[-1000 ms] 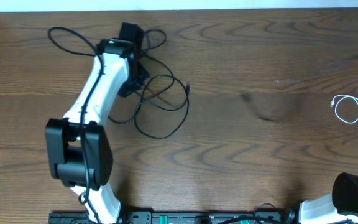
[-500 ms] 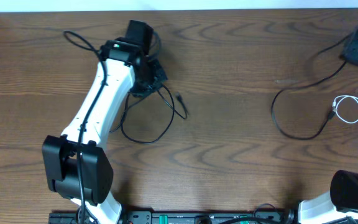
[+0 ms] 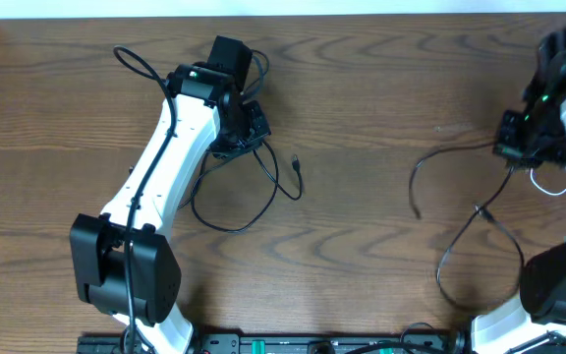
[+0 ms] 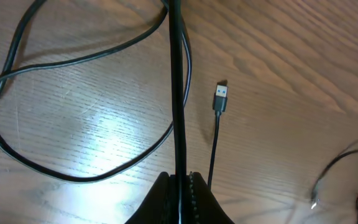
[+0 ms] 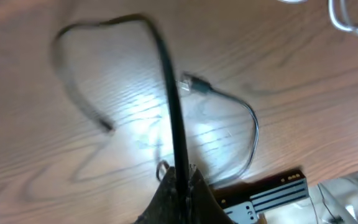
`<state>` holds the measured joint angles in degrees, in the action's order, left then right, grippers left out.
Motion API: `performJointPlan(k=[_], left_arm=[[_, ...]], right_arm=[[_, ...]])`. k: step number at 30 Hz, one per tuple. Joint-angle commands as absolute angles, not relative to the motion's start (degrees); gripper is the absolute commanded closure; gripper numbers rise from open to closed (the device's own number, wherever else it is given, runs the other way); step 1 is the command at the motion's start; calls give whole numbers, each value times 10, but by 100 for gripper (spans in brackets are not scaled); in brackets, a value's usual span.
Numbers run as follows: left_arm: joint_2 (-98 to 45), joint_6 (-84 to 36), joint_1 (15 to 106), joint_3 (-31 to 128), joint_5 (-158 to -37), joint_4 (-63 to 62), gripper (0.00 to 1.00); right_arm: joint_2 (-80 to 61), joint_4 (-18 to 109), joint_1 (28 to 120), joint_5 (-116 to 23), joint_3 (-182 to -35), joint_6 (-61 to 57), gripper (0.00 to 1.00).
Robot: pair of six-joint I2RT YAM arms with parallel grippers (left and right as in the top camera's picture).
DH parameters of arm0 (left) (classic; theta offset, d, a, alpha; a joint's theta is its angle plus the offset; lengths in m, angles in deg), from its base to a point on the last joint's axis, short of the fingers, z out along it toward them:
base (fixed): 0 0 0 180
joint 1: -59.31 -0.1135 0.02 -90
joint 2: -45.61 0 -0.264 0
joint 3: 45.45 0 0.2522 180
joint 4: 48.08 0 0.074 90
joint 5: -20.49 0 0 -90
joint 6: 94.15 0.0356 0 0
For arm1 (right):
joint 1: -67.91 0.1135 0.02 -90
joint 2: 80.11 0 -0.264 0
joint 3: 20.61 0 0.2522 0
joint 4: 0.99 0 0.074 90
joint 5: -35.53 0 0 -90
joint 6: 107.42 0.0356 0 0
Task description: Untangle cables
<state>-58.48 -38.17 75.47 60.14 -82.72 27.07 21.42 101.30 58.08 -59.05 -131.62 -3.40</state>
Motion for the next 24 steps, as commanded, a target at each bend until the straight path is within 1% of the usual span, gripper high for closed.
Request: performJointPlan(k=[1, 5, 8, 11, 15, 20, 24], left_arm=[[-583, -371, 753, 603, -819, 276, 93], [-583, -371, 753, 603, -819, 280, 93], [-583, -371, 753, 603, -819, 283, 92], [-583, -371, 753, 603, -819, 283, 93], [-583, -371, 753, 603, -819, 288, 93], [-583, -371, 753, 603, -819, 294, 93], [-583, -372, 753, 603, -819, 295, 93]], right_arm=[[213, 993, 573, -621, -1253, -20, 99], [213, 967, 563, -621, -1178, -20, 99], [213, 912, 558, -618, -1102, -20, 98], [213, 863, 557, -616, -1071, -7, 99], [211, 792, 555, -601, -1071, -3, 99], [211, 694, 554, -596, -1106, -3, 99], [211, 602, 554, -541, -1142, -32, 99]])
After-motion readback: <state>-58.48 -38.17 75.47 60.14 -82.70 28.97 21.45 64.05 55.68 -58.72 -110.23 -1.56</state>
